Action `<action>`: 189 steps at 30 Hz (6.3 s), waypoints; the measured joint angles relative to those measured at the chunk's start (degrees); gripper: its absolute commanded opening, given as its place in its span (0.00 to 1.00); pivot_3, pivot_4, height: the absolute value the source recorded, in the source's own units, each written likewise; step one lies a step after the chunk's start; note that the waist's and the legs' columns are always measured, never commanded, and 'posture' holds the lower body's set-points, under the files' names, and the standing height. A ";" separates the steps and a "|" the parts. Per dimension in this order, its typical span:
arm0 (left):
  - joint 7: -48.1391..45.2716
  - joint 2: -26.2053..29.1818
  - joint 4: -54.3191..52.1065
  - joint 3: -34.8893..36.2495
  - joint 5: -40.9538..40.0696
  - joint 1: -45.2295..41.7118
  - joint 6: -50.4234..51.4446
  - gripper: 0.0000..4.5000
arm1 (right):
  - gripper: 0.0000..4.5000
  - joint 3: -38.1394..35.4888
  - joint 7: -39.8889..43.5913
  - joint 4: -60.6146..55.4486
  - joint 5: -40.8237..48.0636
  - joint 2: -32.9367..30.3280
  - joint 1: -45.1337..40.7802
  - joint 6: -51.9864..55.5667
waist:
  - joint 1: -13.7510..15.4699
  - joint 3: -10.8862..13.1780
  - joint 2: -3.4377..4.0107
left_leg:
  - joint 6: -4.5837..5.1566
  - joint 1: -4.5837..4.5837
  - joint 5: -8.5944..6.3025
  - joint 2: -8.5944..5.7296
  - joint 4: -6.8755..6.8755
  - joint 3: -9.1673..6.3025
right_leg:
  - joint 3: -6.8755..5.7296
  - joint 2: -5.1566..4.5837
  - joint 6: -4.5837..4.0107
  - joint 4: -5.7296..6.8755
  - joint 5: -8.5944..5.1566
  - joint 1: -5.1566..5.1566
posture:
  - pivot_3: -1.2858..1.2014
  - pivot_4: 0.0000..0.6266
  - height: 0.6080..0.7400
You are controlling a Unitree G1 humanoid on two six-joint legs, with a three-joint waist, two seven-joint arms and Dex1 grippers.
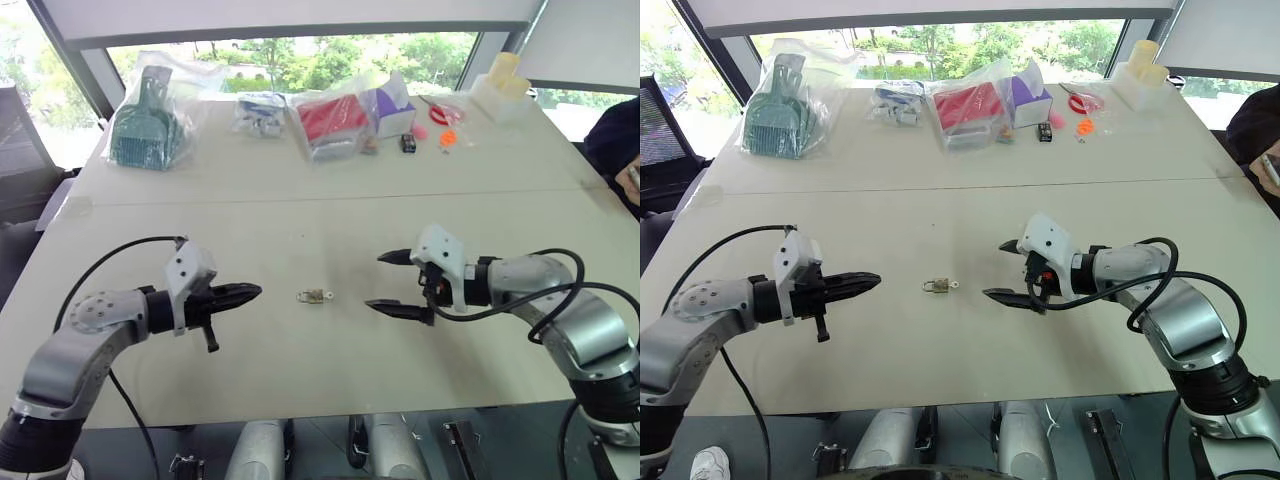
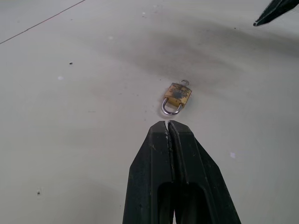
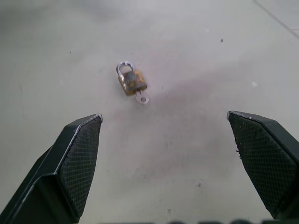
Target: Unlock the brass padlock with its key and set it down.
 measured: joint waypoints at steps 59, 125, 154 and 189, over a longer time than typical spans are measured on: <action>-22.86 -9.27 40.19 -17.52 18.59 -30.53 -25.45 0.17 | 1.00 9.86 -14.96 3.11 -19.13 4.32 -3.10 -14.60 | -0.03 -0.03 -0.04 | 0.04 0.02 0.00 0.07 0.08 0.01 | -0.01 0.18 0.21 0.17 0.13 -0.01 | 0.52 0.24 1.00; -21.89 -10.36 40.95 -11.93 13.77 -37.75 -15.00 0.17 | 0.88 19.86 -19.50 32.08 -51.09 13.28 -16.77 -64.10 | -0.59 -0.02 -0.05 | -0.03 0.08 0.06 -0.10 0.11 0.31 | 0.05 0.13 0.23 0.45 0.14 -0.04 | 0.52 0.24 1.00; -21.64 -10.51 38.29 -10.04 10.01 -37.98 -7.70 0.17 | 0.01 20.10 -25.87 37.37 -56.67 17.79 -20.53 -73.72 | -0.60 -0.01 -0.05 | -0.05 0.10 0.07 -0.10 0.14 0.30 | 0.10 0.12 0.21 0.64 0.14 -0.10 | 0.52 0.24 1.00; -13.49 -7.11 26.00 -3.94 3.41 -30.33 0.35 0.01 | 0.00 19.97 -25.62 37.53 -55.96 18.18 -20.52 -71.05 | -0.76 -0.01 -0.06 | -0.10 0.11 0.09 -0.09 0.14 0.09 | 0.11 0.12 0.20 0.65 0.13 -0.10 | 0.52 0.24 1.00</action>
